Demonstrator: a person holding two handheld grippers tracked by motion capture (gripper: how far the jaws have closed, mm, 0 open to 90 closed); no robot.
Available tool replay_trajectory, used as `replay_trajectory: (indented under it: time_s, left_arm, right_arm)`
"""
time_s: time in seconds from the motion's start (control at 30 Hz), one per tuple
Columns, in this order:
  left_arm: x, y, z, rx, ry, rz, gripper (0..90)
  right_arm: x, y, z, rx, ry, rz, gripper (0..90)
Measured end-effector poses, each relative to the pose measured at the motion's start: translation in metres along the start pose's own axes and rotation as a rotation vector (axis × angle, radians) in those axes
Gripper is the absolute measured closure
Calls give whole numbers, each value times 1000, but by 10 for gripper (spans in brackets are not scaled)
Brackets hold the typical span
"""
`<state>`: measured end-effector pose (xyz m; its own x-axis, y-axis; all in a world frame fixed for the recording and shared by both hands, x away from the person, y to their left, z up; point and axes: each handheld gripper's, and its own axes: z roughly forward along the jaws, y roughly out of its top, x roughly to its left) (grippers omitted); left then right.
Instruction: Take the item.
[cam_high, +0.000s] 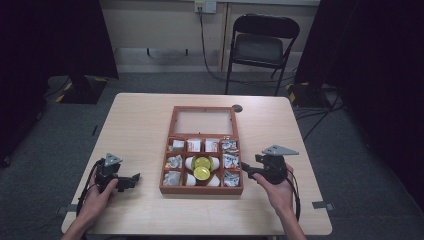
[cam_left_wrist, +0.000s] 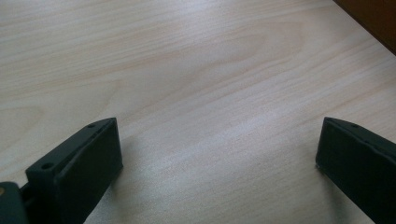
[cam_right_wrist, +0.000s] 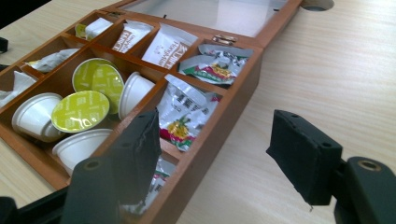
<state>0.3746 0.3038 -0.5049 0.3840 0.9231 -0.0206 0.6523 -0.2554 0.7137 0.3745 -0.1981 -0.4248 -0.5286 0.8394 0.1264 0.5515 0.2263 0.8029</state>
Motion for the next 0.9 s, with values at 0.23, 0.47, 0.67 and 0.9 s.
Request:
replay_trajectory:
  time_s: [0.23, 0.47, 0.67, 0.9]
  left_arm:
    - [0, 0, 0, 1, 1, 5, 0]
    - [0, -1, -1, 0, 2, 5, 0]
    - [0, -1, -1, 0, 3, 5, 0]
    - [0, -1, -1, 1, 2, 6, 0]
  right_arm:
    - [6, 9, 6, 4, 17, -18, 315]
    - [16, 16, 15, 9, 62, -41, 348]
    - [26, 22, 25, 27, 102, -71, 355]
    - [34, 24, 32, 25, 135, -75, 362]
